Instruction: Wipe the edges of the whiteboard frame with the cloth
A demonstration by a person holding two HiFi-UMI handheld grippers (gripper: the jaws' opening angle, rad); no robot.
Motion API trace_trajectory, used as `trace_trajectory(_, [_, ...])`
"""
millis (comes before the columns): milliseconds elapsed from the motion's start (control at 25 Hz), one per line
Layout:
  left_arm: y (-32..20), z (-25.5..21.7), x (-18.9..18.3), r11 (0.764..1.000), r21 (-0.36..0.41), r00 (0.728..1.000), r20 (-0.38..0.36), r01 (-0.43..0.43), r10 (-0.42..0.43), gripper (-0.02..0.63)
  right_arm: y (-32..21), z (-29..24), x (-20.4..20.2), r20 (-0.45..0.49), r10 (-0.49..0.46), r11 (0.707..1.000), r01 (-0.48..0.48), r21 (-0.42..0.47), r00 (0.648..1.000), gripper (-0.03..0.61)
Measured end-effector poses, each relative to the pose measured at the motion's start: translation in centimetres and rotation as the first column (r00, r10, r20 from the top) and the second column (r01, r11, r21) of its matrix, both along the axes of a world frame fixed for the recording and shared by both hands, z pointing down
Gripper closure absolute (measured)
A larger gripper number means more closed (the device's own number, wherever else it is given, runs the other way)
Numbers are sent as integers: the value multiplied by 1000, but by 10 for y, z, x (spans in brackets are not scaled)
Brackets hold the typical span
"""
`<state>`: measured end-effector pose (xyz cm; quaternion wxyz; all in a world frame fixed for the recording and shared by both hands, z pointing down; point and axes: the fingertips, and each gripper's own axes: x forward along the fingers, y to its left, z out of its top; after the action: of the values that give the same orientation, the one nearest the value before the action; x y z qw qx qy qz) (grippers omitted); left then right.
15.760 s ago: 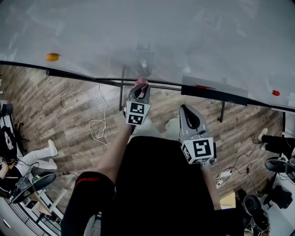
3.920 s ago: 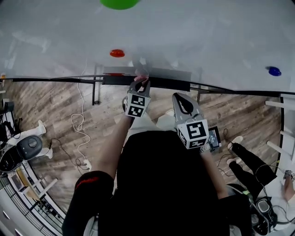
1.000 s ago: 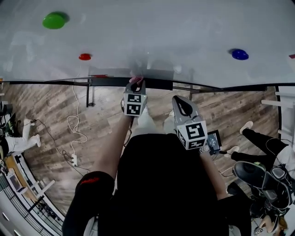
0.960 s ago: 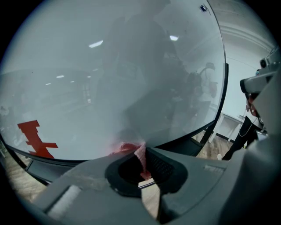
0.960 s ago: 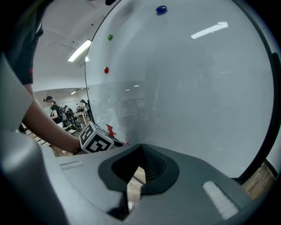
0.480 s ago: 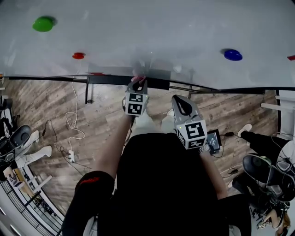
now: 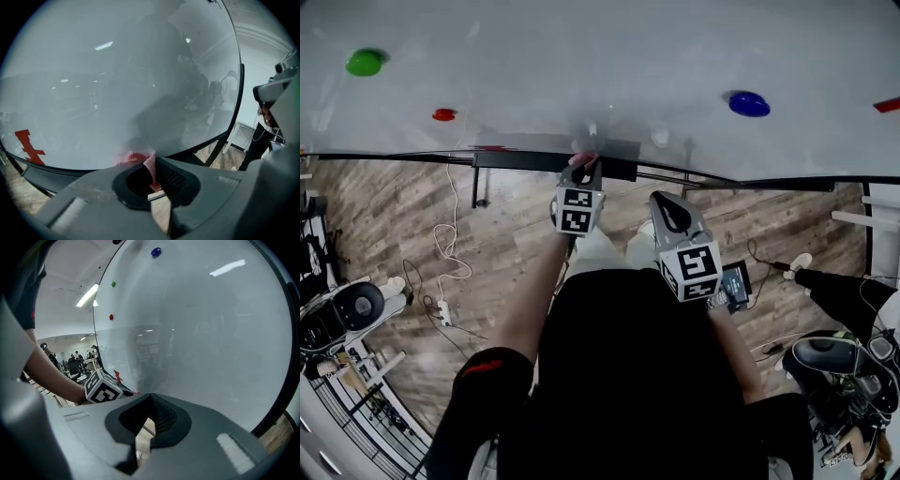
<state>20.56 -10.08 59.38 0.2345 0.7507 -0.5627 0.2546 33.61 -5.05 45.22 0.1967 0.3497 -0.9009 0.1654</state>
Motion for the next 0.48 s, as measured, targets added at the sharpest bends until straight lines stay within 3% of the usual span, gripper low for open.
trace_trajectory(480, [-2, 0, 15, 1000, -6, 1000, 7, 17, -17, 597, -9, -1, 19, 5, -12, 1000, 12, 4, 1000, 577])
